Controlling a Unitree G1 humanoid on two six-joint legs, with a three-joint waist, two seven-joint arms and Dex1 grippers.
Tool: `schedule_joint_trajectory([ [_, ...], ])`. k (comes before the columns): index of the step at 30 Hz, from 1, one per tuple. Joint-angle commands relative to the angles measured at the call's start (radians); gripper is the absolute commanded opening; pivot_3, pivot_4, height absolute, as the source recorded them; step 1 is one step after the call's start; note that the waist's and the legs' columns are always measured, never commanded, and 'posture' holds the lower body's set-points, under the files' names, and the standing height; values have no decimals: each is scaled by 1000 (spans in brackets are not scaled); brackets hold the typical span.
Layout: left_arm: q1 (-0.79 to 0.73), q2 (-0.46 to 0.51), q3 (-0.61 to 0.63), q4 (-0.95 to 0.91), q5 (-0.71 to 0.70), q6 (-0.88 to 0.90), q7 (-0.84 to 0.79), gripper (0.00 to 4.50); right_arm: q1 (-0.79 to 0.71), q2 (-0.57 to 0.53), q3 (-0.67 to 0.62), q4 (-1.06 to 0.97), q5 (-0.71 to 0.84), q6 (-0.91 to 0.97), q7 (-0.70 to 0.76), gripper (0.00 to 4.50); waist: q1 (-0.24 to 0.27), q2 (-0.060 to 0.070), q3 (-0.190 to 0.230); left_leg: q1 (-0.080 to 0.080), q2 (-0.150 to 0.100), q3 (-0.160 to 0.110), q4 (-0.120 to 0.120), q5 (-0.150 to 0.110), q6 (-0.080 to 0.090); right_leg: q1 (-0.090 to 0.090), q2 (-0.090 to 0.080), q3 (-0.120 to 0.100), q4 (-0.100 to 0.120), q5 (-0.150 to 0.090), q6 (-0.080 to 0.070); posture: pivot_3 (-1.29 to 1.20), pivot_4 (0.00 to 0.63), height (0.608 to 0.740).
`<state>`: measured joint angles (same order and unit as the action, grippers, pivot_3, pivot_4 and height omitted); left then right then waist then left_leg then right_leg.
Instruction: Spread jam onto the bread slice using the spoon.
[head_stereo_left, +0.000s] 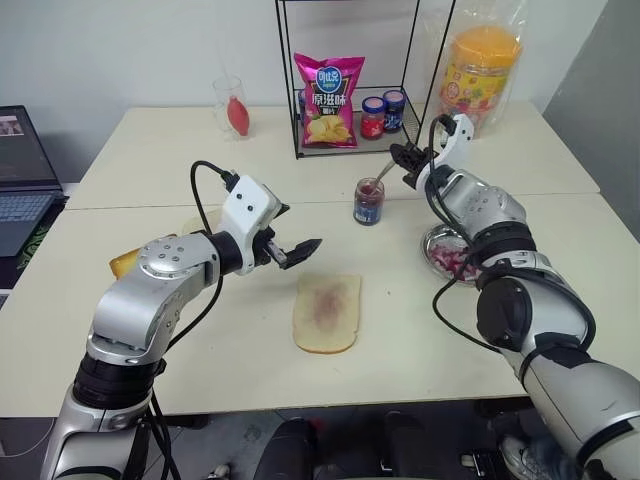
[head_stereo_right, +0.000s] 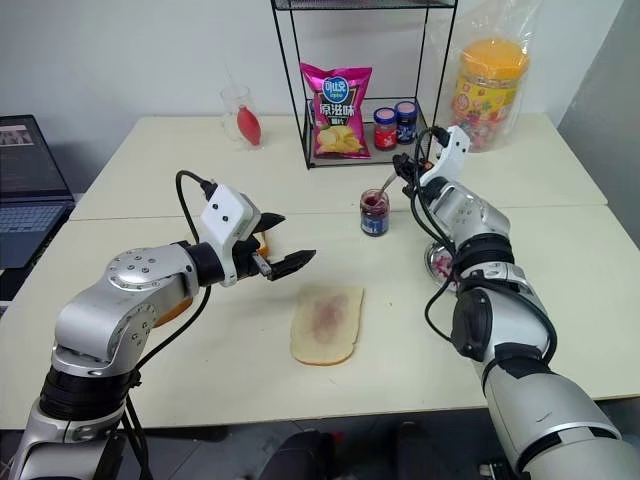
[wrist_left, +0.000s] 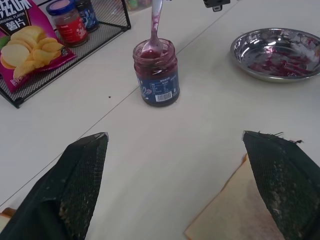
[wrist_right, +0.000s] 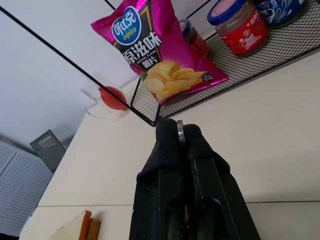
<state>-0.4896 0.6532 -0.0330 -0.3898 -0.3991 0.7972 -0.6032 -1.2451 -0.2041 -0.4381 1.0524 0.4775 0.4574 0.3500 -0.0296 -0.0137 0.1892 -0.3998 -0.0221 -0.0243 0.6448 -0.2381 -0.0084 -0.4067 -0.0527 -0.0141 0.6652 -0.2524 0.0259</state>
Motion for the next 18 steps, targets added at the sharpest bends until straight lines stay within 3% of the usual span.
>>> schedule_joint_trajectory([
  [1, -23, 3, 12, -18, 3, -14, -7, 4500, -39, -22, -28, -40, 35, -9, 8, 36, 0, 0, 0, 0, 0, 0, 0, 0, 0, 0, 0, 0, 0, 0, 0, 0, 150, 740],
  [18, -36, -3, 13, -5, 7, -21, -7, 4500, -28, -14, -126, -37, 138, 88, -68, 36, 0, 0, 0, 0, 0, 0, 0, 0, 0, 0, 0, 0, 0, 0, 0, 0, 150, 740],
])
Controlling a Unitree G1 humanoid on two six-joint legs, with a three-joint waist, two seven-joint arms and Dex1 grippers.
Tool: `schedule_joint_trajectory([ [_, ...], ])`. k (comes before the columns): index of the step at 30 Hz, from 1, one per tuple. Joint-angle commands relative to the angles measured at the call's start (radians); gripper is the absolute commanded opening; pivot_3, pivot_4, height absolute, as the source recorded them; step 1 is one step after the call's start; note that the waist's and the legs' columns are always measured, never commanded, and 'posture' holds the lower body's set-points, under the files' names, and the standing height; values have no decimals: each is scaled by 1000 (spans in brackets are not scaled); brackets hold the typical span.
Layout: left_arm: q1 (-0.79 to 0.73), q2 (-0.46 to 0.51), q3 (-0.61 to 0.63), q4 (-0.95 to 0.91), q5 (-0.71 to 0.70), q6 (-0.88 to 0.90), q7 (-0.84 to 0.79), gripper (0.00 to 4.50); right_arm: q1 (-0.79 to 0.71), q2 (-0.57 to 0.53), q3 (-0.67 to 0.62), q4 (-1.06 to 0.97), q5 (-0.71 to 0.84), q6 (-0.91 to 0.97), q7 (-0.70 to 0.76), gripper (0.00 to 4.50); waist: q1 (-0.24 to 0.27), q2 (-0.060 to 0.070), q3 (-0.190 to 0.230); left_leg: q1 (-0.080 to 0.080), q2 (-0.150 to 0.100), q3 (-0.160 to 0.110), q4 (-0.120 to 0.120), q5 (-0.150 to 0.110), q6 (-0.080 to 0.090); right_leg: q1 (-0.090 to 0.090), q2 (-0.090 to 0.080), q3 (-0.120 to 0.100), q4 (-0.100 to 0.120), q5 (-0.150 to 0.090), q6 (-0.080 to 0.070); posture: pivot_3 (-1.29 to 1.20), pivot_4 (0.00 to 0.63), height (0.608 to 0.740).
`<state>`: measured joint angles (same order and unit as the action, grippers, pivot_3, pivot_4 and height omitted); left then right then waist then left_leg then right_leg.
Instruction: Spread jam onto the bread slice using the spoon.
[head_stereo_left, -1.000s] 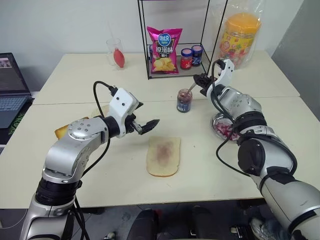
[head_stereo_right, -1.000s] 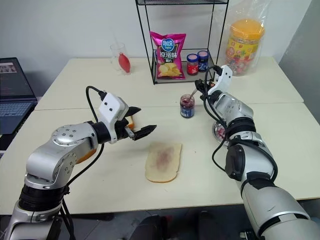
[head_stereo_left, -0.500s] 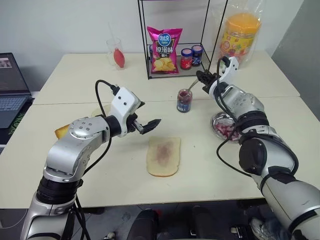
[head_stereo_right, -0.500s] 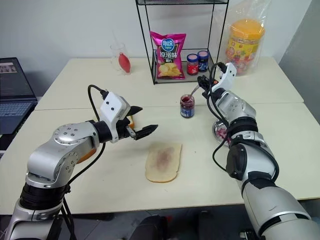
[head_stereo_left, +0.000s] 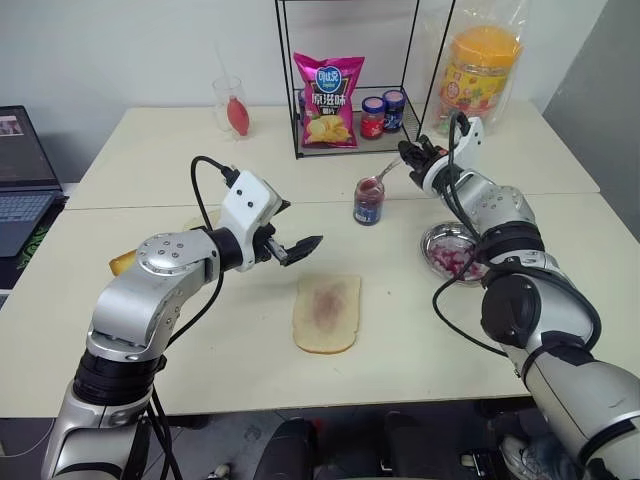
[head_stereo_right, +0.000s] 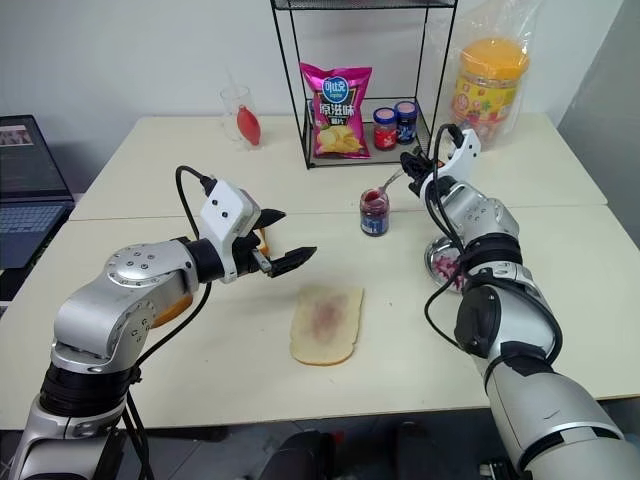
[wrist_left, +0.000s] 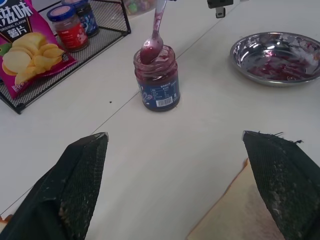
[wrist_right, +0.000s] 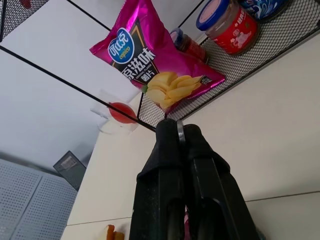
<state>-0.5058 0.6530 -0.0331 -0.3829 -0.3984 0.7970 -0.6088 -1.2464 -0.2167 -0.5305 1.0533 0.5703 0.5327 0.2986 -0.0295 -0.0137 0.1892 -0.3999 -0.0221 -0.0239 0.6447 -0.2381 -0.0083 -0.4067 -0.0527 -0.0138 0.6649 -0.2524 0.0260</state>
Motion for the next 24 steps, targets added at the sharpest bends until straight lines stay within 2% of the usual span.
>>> schedule_joint_trajectory([
  [1, -20, -4, 13, -12, 6, -22, -2, 4500, -25, 0, -39, -39, 50, 15, -21, 36, 0, 0, 0, 0, 0, 0, 0, 0, 0, 0, 0, 0, 0, 0, 0, 0, 150, 740],
  [9, 18, 4, 56, -27, -21, -49, -32, 4500, -5, -16, -76, -64, 94, 38, -43, 36, 0, 0, 0, 0, 0, 0, 0, 0, 0, 0, 0, 0, 0, 0, 0, 0, 150, 740],
  [17, 93, 44, 94, -48, -24, -141, -97, 4500, 34, 8, -89, -225, 174, 115, -41, 36, 0, 0, 0, 0, 0, 0, 0, 0, 0, 0, 0, 0, 0, 0, 0, 0, 150, 740],
  [20, 115, 39, 129, -73, -46, -153, -92, 4500, 75, 33, -68, -394, 233, 220, -59, 36, 0, 0, 0, 0, 0, 0, 0, 0, 0, 0, 0, 0, 0, 0, 0, 0, 150, 740],
  [24, 241, 81, 177, -133, -38, -225, -144, 4500, 177, 100, -43, -698, 370, 414, -132, 36, -1, 0, 0, 0, 1, 0, -1, -1, 1, 0, 0, 0, -1, 0, 0, 0, 150, 740],
])
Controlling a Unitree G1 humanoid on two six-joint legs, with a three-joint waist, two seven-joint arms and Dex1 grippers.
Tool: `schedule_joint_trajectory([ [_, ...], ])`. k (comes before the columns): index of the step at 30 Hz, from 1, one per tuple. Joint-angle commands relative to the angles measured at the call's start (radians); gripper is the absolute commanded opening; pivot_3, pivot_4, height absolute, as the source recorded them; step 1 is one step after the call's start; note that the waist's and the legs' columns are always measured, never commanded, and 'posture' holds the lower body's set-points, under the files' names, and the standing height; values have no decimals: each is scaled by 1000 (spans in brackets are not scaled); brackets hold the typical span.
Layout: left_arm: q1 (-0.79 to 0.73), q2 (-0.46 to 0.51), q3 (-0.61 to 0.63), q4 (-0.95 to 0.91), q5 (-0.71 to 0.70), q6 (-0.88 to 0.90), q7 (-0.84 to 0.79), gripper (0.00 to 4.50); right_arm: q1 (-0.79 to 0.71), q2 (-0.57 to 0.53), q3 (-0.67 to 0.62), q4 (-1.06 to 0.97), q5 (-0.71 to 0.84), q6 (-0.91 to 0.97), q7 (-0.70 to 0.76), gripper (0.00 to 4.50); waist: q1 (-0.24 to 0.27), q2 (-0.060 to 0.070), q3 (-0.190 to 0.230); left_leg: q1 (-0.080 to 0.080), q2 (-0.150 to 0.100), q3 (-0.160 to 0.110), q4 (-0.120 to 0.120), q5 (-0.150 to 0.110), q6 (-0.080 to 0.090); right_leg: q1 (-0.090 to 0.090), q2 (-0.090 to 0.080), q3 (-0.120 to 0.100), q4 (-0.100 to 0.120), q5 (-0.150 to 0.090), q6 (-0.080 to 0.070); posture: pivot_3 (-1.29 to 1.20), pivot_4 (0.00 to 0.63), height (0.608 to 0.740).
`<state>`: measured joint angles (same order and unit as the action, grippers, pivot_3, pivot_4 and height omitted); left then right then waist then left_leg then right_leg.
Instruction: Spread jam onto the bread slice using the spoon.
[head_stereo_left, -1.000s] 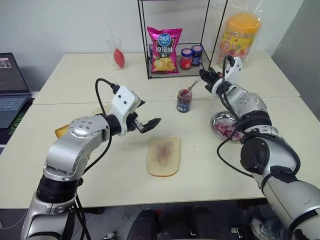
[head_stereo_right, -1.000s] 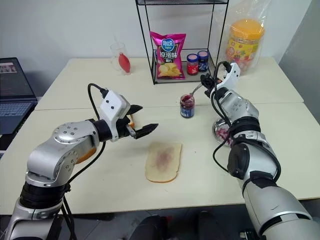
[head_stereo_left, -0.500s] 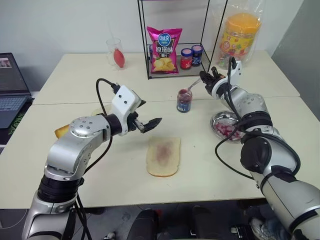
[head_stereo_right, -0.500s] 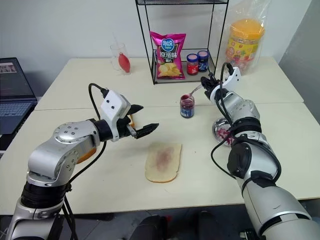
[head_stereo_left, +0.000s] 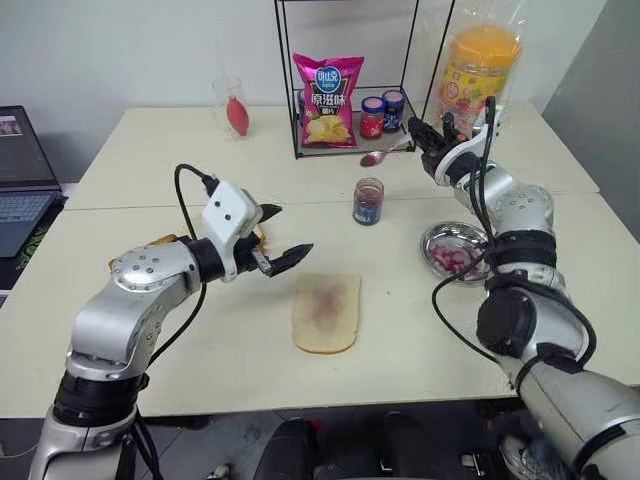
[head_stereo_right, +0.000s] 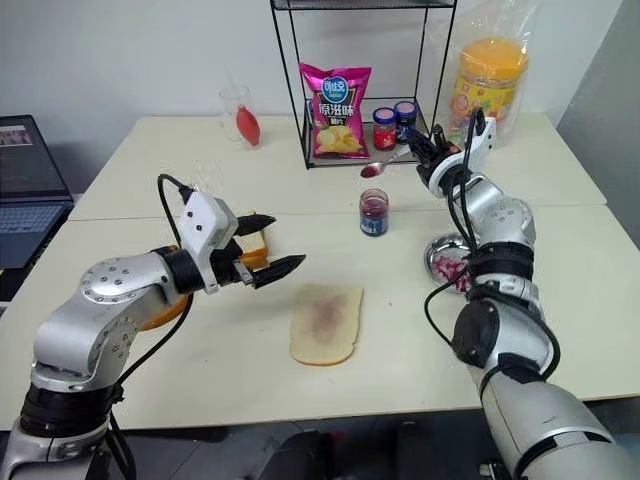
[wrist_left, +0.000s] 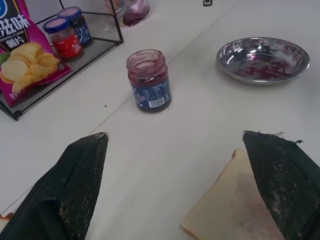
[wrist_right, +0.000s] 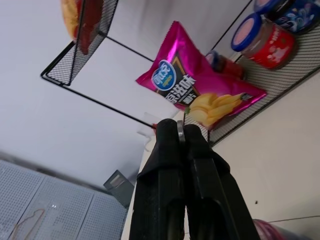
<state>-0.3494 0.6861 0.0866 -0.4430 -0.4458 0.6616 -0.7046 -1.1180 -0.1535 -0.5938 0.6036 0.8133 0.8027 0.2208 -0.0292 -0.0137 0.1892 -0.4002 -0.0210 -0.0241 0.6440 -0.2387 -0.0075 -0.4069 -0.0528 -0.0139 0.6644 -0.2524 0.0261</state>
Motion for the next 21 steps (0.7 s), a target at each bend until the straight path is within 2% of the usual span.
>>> schedule_joint_trajectory([
  [1, 129, 69, 62, -84, 28, -126, -74, 4500, 85, 55, 32, -314, 152, 183, -79, 36, -3, 0, 0, 0, 0, 0, 0, 0, 0, -1, 0, 0, 0, 0, 0, 0, 150, 740],
  [3, 317, 105, 132, -113, 45, -201, -138, 4500, 240, 148, 91, -524, 230, 281, -154, 36, 0, -1, -1, 0, 0, 0, -2, 0, 0, -1, 0, 0, 0, 0, 0, 0, 150, 740],
  [5, 410, 115, 172, -122, 49, -244, -163, 4500, 319, 182, 141, -634, 250, 320, -186, 36, -6, -2, -3, 2, 1, 1, -2, 0, 1, 0, 0, 1, -1, 0, 0, 0, 150, 740],
  [9, 572, 116, 194, -89, 128, -393, -192, 4500, 410, 225, 227, -711, 240, 314, -201, 36, -2, -1, -2, -1, 1, 1, -1, -1, 1, -3, 0, 1, -1, 0, 0, 0, 150, 740],
  [15, 683, 74, 195, -113, 133, -450, -179, 4500, 499, 180, 373, -739, 162, 282, -118, 36, 2, -3, -3, 1, 1, 1, 1, 1, 3, 0, 0, 1, -3, 0, -1, 0, 150, 740],
  [17, 704, 54, 190, -139, 111, -429, -164, 4500, 538, 139, 460, -754, 104, 256, -55, 36, 2, -3, -3, 1, 1, 1, 1, 1, 3, 0, 0, 1, -4, 0, -1, 0, 150, 740],
  [21, 705, 32, 172, -180, 92, -396, -142, 4500, 566, 104, 531, -760, 51, 213, 9, 36, 1, -3, -3, 0, 1, 1, 0, 1, 3, 0, 0, 1, -4, 1, 0, 0, 150, 740],
])
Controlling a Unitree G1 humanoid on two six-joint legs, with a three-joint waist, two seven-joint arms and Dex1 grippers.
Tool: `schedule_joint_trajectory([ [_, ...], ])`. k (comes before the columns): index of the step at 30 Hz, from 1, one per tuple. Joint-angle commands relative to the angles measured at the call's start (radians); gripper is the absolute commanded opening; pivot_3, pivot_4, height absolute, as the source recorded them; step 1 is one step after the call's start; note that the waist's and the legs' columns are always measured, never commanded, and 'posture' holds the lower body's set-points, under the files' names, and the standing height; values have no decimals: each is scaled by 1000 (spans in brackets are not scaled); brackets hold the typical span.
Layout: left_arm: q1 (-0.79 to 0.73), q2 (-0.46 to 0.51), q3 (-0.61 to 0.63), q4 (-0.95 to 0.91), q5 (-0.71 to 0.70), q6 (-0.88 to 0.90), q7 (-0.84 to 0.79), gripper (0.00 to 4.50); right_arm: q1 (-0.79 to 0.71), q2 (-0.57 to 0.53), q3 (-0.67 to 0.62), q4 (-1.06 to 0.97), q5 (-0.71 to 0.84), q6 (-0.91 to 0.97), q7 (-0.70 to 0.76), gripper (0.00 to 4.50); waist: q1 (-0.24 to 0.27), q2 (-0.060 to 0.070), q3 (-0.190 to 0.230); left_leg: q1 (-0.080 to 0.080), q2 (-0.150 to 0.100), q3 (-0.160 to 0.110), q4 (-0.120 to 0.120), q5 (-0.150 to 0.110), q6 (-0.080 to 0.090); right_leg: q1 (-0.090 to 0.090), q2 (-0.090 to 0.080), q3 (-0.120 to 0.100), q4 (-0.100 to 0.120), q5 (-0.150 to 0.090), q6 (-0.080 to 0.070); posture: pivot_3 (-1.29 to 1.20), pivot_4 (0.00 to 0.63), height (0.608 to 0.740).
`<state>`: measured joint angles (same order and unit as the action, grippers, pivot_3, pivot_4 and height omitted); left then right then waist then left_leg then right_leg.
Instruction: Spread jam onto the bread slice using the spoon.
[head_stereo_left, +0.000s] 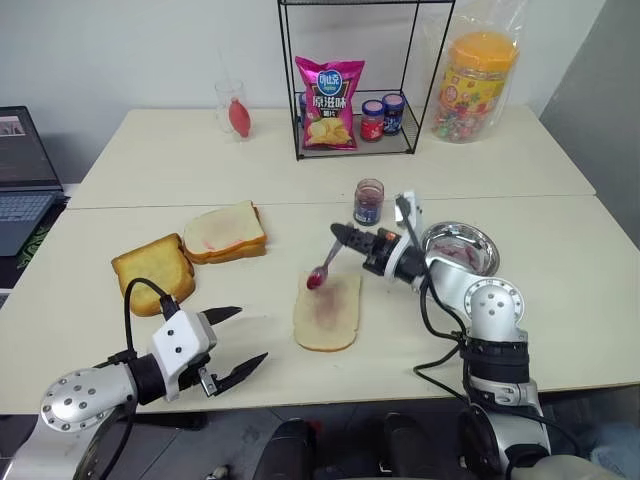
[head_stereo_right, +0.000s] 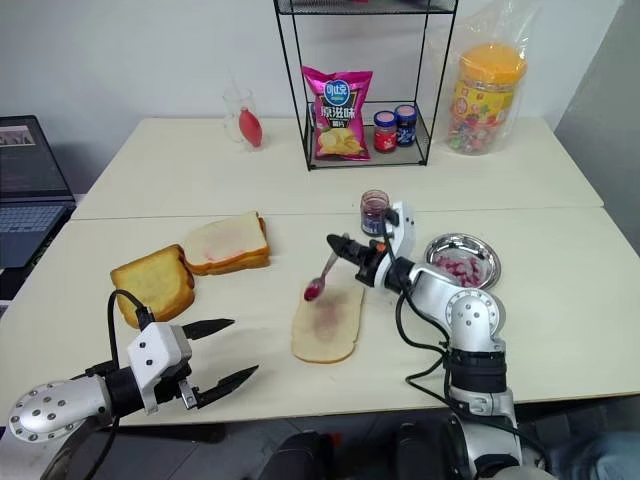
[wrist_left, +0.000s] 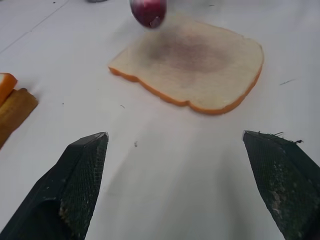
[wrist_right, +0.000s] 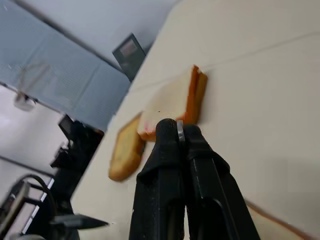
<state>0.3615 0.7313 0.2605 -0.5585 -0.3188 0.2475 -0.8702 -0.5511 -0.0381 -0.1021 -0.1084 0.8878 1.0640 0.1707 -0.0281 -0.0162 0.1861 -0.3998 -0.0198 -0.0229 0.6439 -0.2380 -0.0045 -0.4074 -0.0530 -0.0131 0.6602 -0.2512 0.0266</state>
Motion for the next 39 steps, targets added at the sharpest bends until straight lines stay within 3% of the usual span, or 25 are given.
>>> schedule_joint_trajectory([
  [1, -9, -18, -8, -80, -41, 31, 31, 4500, 4, -22, 56, -50, -37, -55, 74, 36, -1, 0, 0, 0, 0, 0, 0, 0, 0, 0, 0, 0, 0, 0, 0, 0, 150, 740],
  [14, -44, -24, -34, -136, -50, 108, 74, 4500, 33, -105, 234, -106, -224, -169, 170, 36, -1, 0, 0, 0, 0, 0, 0, 0, 0, 0, 0, 0, 0, -2, 4, 0, 150, 740],
  [24, -104, -24, -92, -122, -35, 114, 86, 4500, 53, -246, 415, -227, -466, -404, 298, 36, 2, -1, 0, 0, 0, 0, 1, 0, 0, 1, 0, -1, -1, -2, 4, 0, 150, 740],
  [39, -112, -31, -113, -65, -14, 62, 76, 4500, 45, -312, 375, -314, -491, -406, 372, 36, 3, -2, 1, 0, 0, -1, 0, 0, 0, 1, 0, -1, -2, -2, 4, 0, 150, 740],
])
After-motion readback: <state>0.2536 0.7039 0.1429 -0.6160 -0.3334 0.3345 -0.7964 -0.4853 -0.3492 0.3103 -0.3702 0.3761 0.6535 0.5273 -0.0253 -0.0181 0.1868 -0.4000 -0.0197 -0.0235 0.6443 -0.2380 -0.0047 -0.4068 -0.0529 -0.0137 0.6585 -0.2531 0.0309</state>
